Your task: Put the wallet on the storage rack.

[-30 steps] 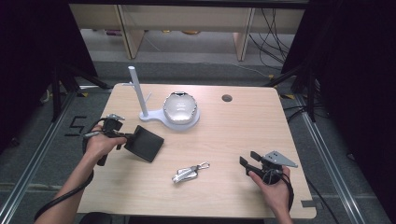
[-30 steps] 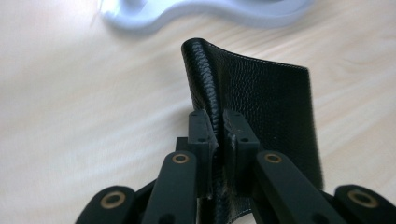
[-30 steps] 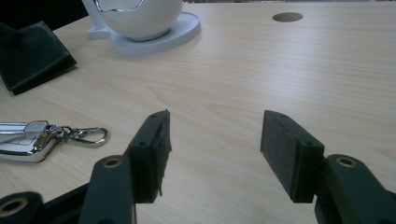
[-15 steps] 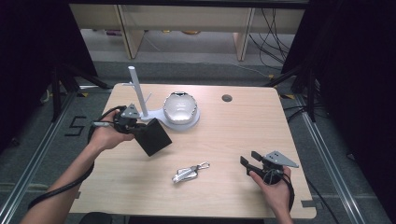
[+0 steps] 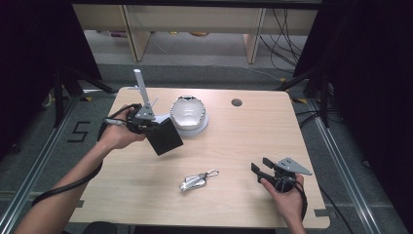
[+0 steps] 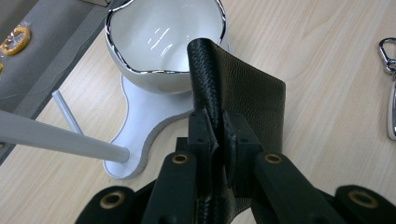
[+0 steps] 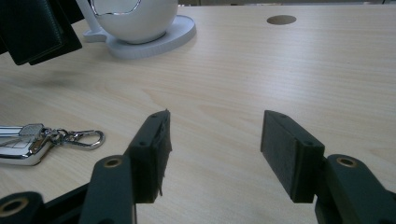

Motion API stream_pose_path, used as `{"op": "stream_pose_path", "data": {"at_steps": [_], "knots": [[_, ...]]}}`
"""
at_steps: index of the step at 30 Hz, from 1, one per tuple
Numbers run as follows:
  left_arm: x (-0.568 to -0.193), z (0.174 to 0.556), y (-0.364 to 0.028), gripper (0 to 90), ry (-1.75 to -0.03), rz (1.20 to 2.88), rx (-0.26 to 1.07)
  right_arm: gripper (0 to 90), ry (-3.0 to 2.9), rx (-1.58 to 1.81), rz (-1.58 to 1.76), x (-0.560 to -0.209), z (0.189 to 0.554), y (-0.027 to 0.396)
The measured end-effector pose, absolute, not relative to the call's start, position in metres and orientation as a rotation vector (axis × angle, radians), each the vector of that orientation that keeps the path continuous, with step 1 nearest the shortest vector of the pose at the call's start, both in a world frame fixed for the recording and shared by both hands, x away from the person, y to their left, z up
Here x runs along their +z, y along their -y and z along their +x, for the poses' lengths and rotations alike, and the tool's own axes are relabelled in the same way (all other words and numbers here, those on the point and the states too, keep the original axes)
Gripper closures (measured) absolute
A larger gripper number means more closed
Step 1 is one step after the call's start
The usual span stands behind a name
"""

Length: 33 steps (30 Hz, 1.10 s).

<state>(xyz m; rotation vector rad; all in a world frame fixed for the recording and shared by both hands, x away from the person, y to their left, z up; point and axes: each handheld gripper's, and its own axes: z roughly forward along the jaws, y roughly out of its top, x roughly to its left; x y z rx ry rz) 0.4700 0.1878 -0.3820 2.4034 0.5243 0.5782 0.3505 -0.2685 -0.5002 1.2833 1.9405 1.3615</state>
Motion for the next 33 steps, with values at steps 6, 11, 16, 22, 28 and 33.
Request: {"op": "stream_pose_path", "data": {"at_steps": [6, 11, 16, 22, 28, 33], "knots": [[-0.376, 0.480, -0.183, 82.2, -0.500, 2.443, 0.562, 44.0, -1.945, 1.376, 1.306, -0.501, 0.351, 0.267], [-0.368, 0.486, -0.178, 82.2, -0.440, 2.500, 0.553, 44.0, -1.943, 1.377, 1.307, -0.501, 0.351, 0.267], [-0.363, 0.492, -0.172, 82.2, -0.395, 2.556, 0.525, 44.0, -1.950, 1.352, 1.309, -0.502, 0.352, 0.267], [-0.355, 0.501, -0.164, 82.1, -0.358, 2.611, 0.509, 44.0, -1.949, 1.347, 1.316, -0.502, 0.352, 0.267], [-0.352, 0.504, -0.156, 82.0, -0.339, 2.599, 0.541, 44.1, -1.949, 1.375, 1.299, -0.502, 0.352, 0.268], [-0.347, 0.510, -0.152, 82.0, -0.341, 2.576, 0.564, 44.1, -1.941, 1.347, 1.303, -0.502, 0.352, 0.268]]}}
